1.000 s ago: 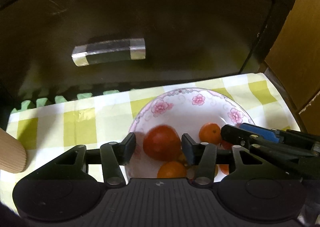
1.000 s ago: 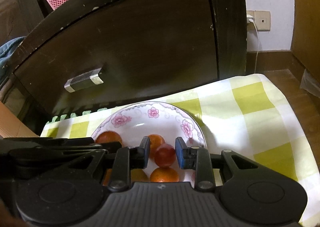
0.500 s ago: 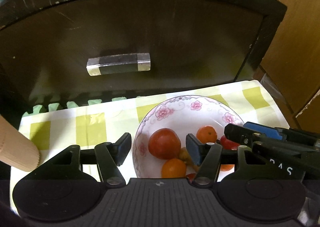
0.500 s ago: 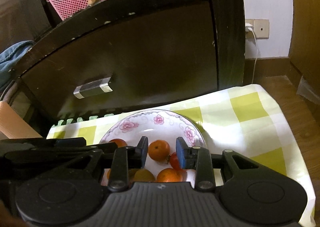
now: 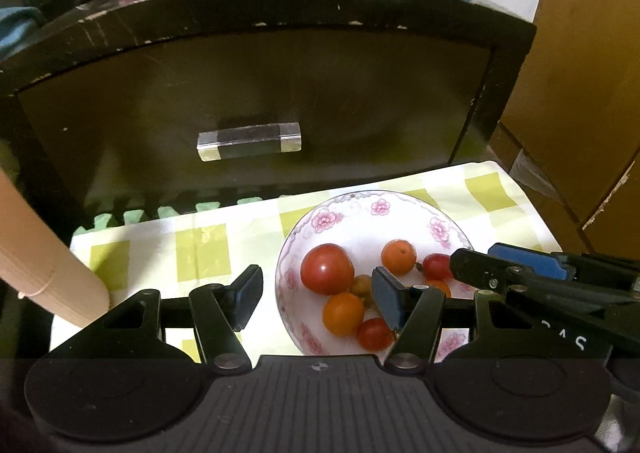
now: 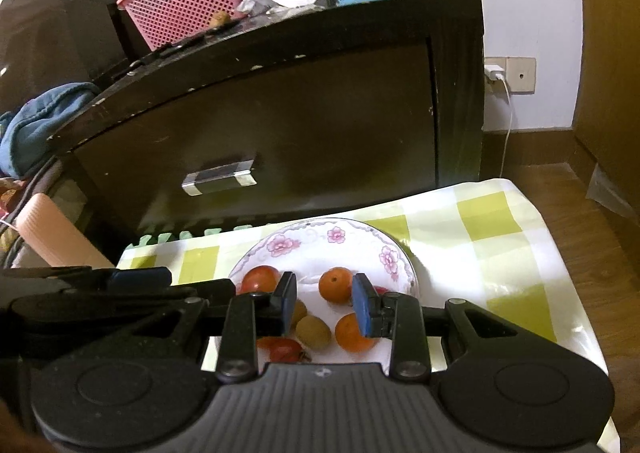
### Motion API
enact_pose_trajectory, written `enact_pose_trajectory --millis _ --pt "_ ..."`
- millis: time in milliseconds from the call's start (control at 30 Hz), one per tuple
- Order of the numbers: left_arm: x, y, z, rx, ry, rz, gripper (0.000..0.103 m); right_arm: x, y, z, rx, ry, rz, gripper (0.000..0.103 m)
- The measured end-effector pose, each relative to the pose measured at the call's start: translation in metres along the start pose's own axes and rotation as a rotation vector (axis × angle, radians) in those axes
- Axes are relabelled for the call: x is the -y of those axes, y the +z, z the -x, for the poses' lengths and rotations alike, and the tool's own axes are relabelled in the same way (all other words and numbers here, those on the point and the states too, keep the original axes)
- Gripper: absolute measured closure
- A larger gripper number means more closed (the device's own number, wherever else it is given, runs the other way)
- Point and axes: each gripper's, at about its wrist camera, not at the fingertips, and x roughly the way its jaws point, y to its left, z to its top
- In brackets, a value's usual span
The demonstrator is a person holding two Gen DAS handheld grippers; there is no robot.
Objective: Organize fruits
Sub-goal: 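Withdraw both open tools from the bowl toward the remaining fruits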
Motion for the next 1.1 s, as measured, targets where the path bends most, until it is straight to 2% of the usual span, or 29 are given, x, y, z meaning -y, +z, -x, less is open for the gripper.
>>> enact_pose_trajectory --millis 533,633,767,1100 --pt "-0.012 -0.035 0.030 -0.007 0.036 -0.029 0.036 -0.024 -0.026 0.024 -0.032 0.030 0.028 0.073" --pt "-0.017 -0.047 0.031 -0.027 0.038 -0.043 0.036 -0.030 -0.035 0.023 -0.053 0.039 0.043 0.073" --pt "-0.029 -0.057 0.031 -0.051 0.030 -0.035 0.028 -0.035 -0.049 0.020 -0.089 0.058 0.058 0.073" --pt "-0.045 -0.062 0.025 -0.082 0.016 0.007 0.028 -0.050 -0.077 0.003 -0.180 0.082 0.122 0.071"
